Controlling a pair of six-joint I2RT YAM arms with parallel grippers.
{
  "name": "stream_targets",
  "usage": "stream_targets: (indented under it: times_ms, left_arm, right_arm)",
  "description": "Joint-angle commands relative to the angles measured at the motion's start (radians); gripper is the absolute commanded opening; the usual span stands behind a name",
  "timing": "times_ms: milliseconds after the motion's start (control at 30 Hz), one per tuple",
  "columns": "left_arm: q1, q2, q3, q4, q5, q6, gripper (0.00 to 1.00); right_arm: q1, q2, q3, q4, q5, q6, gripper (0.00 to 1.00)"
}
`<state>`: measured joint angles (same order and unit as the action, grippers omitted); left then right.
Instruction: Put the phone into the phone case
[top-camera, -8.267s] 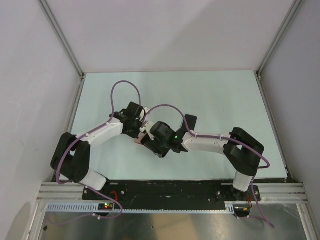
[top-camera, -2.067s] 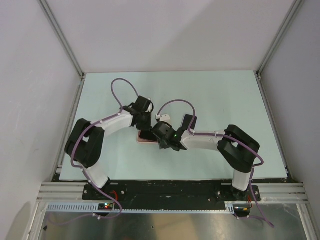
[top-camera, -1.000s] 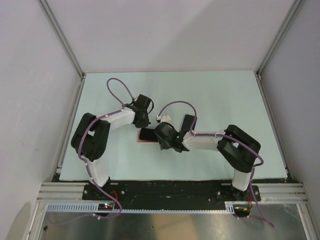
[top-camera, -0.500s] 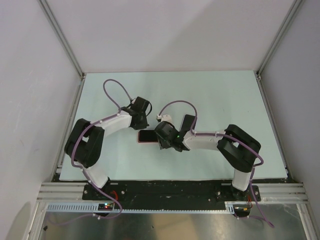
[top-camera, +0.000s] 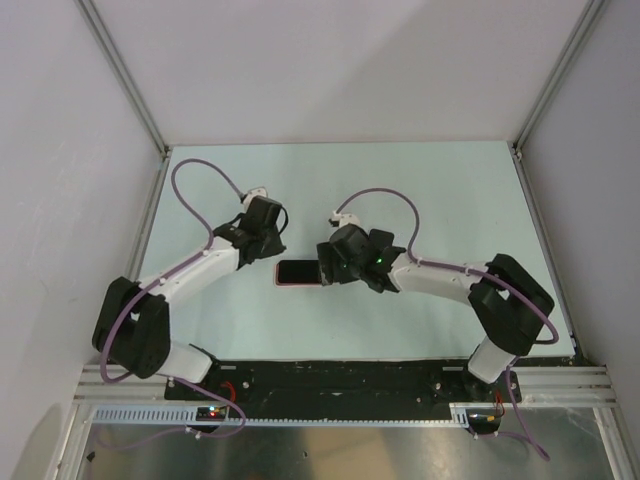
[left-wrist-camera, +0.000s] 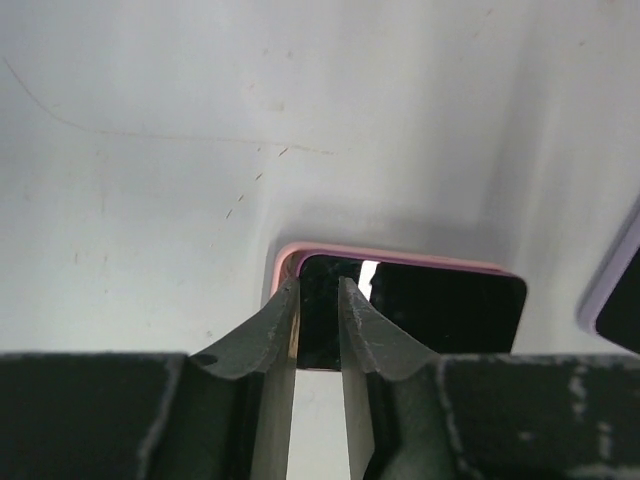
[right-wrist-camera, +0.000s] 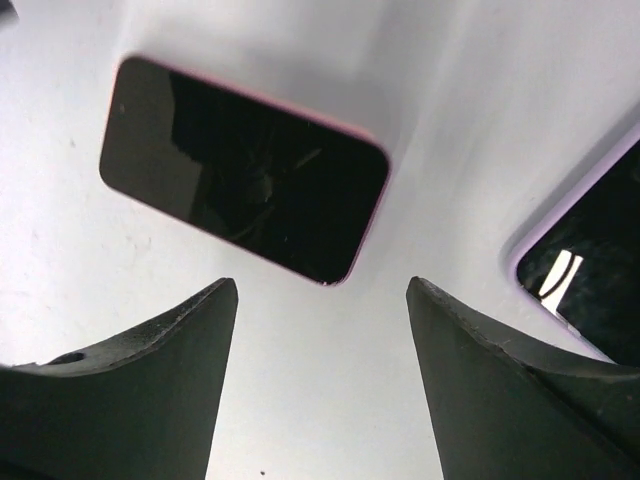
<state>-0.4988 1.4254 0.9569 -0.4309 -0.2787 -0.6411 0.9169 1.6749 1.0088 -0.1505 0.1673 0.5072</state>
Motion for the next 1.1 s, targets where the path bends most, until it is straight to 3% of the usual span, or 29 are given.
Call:
stream_targets:
  times_ms: [0,367,667,1067]
  left_arm:
    - [0.002,-0.001,-0.046,-0.011,-0.02,-0.046,0.26]
    - [-0.004,0.054,-0.061,-0.005,0.023,-0.005,0.27]
    - [-0.004,0.114,-0.054,0.011,0.039,0.022,0.29]
    - [-0.003,0.161,-0.079,0.023,0.031,0.018,0.28]
  right_arm:
    - [-0.071,-0.036,0.01,0.025,-0.084,0.055,0.74]
    - [-0.123,0.072,0.092,0.004,-0.104,0.083,0.73]
    - [-0.124,0.126,0.112,0.002,-0.116,0.105,0.61]
    - [-0.115,0.158,0.117,0.0,-0.12,0.101,0.6]
